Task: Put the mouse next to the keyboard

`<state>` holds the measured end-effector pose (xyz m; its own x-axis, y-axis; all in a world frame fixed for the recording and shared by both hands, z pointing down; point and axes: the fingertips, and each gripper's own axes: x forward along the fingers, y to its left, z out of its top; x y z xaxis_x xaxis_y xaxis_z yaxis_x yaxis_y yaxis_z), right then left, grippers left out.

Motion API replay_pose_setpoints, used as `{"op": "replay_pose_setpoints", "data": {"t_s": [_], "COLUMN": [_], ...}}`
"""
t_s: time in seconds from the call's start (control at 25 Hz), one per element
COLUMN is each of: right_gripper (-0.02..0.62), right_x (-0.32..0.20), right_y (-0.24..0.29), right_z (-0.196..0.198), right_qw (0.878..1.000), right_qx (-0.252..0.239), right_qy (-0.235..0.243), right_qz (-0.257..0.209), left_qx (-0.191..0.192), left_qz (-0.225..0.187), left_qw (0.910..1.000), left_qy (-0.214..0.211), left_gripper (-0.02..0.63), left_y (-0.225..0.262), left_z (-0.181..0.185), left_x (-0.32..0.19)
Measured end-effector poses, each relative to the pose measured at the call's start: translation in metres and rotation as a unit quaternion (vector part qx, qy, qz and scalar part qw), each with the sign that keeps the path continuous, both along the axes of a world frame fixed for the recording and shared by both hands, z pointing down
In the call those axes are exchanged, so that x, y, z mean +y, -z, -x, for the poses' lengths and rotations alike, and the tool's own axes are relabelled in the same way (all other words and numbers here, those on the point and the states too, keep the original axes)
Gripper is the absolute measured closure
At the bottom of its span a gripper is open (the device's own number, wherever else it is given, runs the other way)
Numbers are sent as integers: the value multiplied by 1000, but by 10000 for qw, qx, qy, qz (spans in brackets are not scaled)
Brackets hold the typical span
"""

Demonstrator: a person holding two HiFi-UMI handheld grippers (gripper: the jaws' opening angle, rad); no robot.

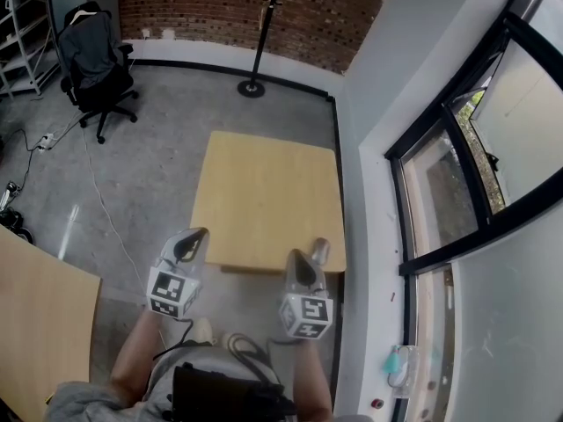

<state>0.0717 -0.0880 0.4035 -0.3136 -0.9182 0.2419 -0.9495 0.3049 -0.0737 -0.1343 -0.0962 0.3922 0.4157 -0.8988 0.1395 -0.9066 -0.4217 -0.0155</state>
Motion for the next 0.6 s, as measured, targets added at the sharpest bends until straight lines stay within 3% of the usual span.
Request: {"op": "replay_pose_setpoints", "data": {"t_s": [0.6], "right_gripper": [581], "right_x": [5], "right_y": [-2], "right_z": [6], "right_qw": [10000], "right_qx": [-43], "right_qy": [-26], "right_qz": [32], "left_qx": [38], "left_qz": [-18], "left_qw": [10000], "left_qy": [51], "left_gripper": [607], "left_y": [-3], "left_z": [11], "left_x": [3]}}
